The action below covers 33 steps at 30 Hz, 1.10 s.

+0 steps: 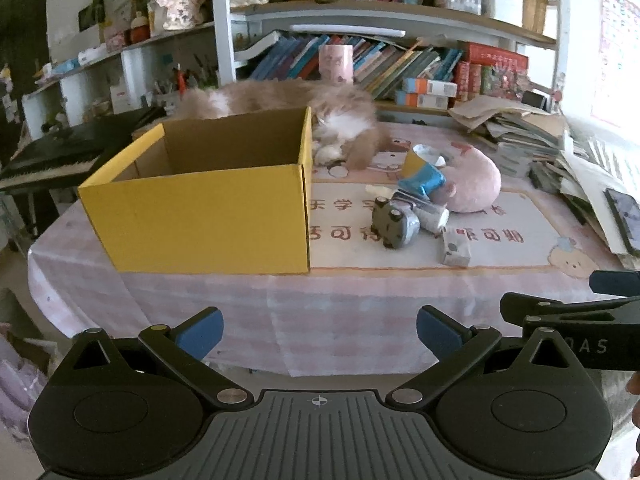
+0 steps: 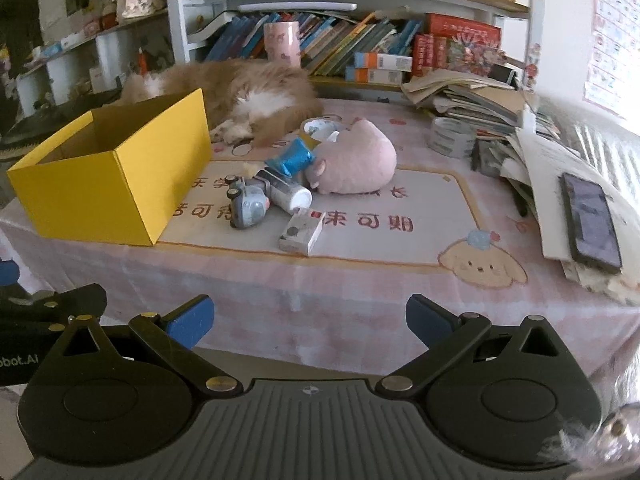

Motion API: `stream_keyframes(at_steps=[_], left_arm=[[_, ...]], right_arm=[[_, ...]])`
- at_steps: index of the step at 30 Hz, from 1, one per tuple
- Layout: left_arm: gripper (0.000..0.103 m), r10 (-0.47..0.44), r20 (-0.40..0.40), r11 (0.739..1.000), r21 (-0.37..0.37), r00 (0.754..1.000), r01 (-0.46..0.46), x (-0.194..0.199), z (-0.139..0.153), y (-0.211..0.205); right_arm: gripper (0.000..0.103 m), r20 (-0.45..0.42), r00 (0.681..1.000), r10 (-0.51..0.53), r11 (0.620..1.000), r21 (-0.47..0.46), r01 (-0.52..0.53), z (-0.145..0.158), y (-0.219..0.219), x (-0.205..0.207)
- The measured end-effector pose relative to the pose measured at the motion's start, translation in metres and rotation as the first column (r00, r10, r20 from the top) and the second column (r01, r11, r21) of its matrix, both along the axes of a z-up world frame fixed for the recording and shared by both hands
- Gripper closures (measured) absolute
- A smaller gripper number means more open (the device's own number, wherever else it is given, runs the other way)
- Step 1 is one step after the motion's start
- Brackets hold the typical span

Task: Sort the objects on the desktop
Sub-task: 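Move both tools toward the small objects beside the pink plush toy, then grasp the white-and-red card box with the right tool while the left tool grasps the grey toy car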

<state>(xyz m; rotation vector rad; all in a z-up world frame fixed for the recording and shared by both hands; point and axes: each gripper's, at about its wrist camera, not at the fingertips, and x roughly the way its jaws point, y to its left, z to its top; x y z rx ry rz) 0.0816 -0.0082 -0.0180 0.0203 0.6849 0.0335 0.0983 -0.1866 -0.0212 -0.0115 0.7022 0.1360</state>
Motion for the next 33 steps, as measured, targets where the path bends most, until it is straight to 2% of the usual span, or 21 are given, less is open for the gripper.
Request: stream_keyframes(at_steps=[10, 17, 22, 24, 28, 31, 33], left_arm=[[0.000, 0.128, -0.028, 0.992, -0.014, 0.991, -0.128, 0.031, -0.002, -0.013], [0.000, 0.213, -0.044, 0.977, -0.021, 0.976, -0.214, 0.039, -0.001, -0.016], [0.000, 0.263, -0.044, 0.965, 0.002, 0.964, -0.263, 0.041, 0.001, -0.021], [0.000, 0.278, -0.042, 0.961, 0.011, 0.960, -0.278, 0.041, 0.002, -0.023], [0.000, 0.284, -0.038, 0.959, 0.023, 0.958, -0.283, 0.044, 0.005, -0.030], [0.000, 0.265, -0.035, 0.964, 0.021, 0.964, -0.264, 0.047, 0.006, -0.037], [0.000, 0.248, -0.033, 0.969, 0.014, 0.968, -0.248, 0.050, 0.006, -0.042]], right_arm=[[0.003, -0.044, 0.987, 0.154, 0.988, 0.000, -0.154, -0.003, -0.009, 0.059], [0.025, -0.103, 0.969, 0.224, 0.975, 0.025, -0.223, -0.014, -0.011, 0.100], [0.038, -0.149, 0.958, 0.246, 0.969, 0.036, -0.243, -0.032, -0.009, 0.130], [0.039, -0.156, 0.954, 0.257, 0.966, 0.026, -0.256, -0.038, -0.006, 0.138], [0.040, -0.141, 0.946, 0.293, 0.956, 0.010, -0.294, -0.043, -0.001, 0.152], [0.054, -0.147, 0.932, 0.333, 0.942, 0.002, -0.336, -0.047, 0.003, 0.158], [0.056, -0.144, 0.925, 0.353, 0.934, -0.004, -0.357, -0.047, 0.001, 0.160]])
